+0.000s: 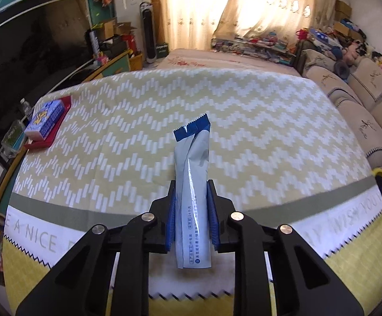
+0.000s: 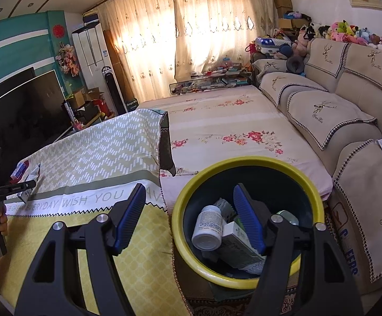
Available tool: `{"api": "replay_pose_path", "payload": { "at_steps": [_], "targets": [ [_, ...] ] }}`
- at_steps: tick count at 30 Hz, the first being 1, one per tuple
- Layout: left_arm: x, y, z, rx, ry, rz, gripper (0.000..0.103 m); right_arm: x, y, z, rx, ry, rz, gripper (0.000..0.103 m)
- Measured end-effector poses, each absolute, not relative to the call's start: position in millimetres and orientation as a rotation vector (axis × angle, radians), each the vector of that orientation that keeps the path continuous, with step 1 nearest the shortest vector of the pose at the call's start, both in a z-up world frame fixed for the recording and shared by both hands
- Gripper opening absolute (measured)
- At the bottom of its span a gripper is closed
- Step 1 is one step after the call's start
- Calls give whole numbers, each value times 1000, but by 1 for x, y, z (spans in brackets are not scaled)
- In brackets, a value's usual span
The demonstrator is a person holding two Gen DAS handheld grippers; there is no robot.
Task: Collect trash
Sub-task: 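Grasp the white-and-blue packet with the left gripper, then carry the packet over the yellow bin and open the left gripper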
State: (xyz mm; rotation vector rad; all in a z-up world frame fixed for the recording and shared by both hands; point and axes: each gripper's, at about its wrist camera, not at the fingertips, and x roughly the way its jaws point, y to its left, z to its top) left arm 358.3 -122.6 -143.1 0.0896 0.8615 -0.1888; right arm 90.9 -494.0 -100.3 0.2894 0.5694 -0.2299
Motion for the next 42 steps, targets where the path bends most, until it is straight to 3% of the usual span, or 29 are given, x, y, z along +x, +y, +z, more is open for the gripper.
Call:
{"api": "replay_pose_path", "payload": {
  "at_steps": [7,16,29,30,31,33,36,42],
  "targets": [
    [289,-191,-105,135,770,-388,22,54,-507,-87,265,530,-280,66],
    [203,-334,-70,222,704,-736,22,-10,-539,-75,251,477,-410,68],
    [180,-494,-108,363,814,-897,27,-48,-576,-86,335,445,-472,72],
    [183,-501,-113,367,824,-887,33,-50,-577,-86,342,441,-473,74],
    [189,-505,-119,365,834,-877,47,-51,-577,-85,347,437,-473,75],
    [201,-509,-127,360,843,-853,59,-52,-576,-83,347,432,-472,75],
    [214,-505,-138,343,862,-828,61,-51,-573,-81,337,429,-470,75],
    [209,-461,-115,327,759,-778,86,-45,-559,-76,318,427,-434,78]
  ]
}}
